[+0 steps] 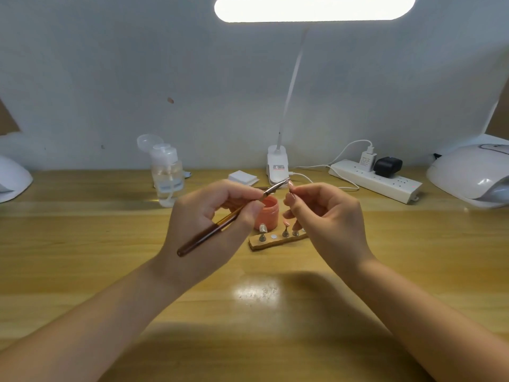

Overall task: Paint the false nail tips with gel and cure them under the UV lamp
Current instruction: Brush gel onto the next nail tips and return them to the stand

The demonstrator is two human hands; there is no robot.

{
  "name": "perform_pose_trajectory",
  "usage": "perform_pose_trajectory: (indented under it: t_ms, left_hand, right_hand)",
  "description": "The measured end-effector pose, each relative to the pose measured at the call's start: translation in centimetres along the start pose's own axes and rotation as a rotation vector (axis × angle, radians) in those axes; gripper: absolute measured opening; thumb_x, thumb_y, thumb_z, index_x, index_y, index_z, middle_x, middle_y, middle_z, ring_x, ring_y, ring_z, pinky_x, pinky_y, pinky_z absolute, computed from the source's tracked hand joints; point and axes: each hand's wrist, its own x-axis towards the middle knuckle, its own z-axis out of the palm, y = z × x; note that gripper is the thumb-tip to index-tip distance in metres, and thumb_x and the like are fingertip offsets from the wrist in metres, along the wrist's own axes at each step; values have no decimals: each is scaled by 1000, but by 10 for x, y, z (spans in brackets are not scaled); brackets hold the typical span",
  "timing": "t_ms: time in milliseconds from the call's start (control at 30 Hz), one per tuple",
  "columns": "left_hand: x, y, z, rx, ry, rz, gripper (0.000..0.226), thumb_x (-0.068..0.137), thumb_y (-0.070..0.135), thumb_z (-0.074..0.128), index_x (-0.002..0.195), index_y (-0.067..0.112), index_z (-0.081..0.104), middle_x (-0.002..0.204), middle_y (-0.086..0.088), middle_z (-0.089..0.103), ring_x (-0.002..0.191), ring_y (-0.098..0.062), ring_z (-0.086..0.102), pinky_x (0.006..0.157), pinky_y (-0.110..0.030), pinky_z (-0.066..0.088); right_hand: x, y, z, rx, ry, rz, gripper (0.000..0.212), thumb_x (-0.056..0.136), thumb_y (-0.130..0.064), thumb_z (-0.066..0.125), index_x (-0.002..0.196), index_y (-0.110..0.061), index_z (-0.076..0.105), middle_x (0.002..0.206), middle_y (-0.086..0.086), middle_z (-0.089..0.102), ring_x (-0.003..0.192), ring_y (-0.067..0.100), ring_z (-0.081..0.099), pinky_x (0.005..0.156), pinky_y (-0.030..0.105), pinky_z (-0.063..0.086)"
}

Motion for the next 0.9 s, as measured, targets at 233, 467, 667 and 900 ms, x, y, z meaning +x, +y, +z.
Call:
perform_pose_trajectory:
  t_ms: [233,467,667,900]
  left_hand:
    - [-1,-1,0,33,-15,42,16,85,28,65,100,21,70,94,5,74,90,-13,71,79,-24,55]
    - [-3,-2,2,67,-41,122,21,87,24,62,101,11,70,94,0,73,90,-14,70,78,-29,56]
    - [-4,-4,4,51,-83,219,18,88,15,63,101,5,69,94,-1,72,90,-12,69,78,-29,56]
    - [-4,-5,4,65,-72,208,16,88,18,61,100,8,68,92,2,71,87,-11,68,76,-26,55]
  right_hand:
    - [3,0,-3,-12,-5,-23,10,86,-8,69,94,-16,70,74,0,72,67,18,71,56,26,57]
    - [3,0,-2,8,-6,-30,8,86,-8,69,94,-9,71,75,2,72,67,18,71,55,24,55]
    - [2,-2,-2,4,-15,-30,9,86,-7,69,94,-9,71,77,2,72,67,15,71,56,23,56]
    - [3,-2,-3,-15,-9,-34,8,86,-7,69,94,-9,71,77,4,72,67,16,71,56,22,56]
